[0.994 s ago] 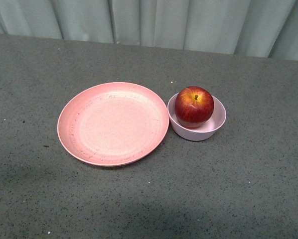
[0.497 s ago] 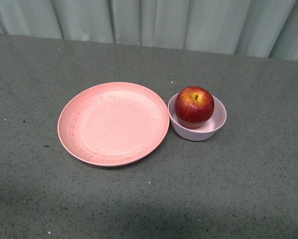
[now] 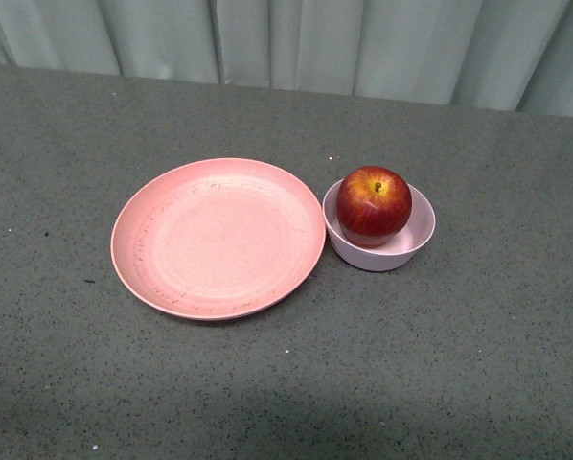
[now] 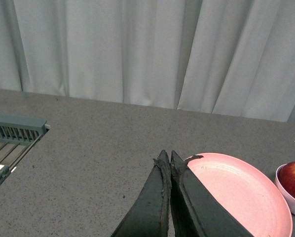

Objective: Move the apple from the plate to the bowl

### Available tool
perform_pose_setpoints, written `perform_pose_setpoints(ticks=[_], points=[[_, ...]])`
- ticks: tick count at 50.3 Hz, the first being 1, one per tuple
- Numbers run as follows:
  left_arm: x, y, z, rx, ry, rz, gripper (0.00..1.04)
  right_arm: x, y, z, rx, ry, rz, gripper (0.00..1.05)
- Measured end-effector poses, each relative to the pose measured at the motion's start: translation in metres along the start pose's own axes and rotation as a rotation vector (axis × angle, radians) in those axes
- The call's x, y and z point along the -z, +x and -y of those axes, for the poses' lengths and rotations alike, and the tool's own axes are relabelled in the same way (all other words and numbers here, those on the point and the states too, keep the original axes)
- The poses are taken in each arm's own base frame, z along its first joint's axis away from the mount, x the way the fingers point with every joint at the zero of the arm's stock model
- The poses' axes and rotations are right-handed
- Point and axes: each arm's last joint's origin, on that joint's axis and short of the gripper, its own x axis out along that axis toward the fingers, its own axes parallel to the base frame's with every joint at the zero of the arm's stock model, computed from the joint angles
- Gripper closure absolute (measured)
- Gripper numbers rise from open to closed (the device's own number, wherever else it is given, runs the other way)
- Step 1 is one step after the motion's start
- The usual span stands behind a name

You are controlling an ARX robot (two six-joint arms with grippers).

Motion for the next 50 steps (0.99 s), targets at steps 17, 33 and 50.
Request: perform_pose_setpoints(ticks=[17, 33, 50], points=[[-0.001, -0.008, 0.000, 0.000, 0.000, 0.003, 1.01, 0.000, 0.000, 0.000, 0.000, 0.000, 0.000, 0.09], [0.000, -0.015, 0.000, 0.000, 0.000, 0.003, 1.01, 0.000, 0.000, 0.000, 0.000, 0.000, 0.000, 0.09], [0.003, -0.026, 0.000, 0.002, 0.000, -0.005, 1.01, 0.000, 0.000, 0.000, 0.000, 0.000, 0.000, 0.09]])
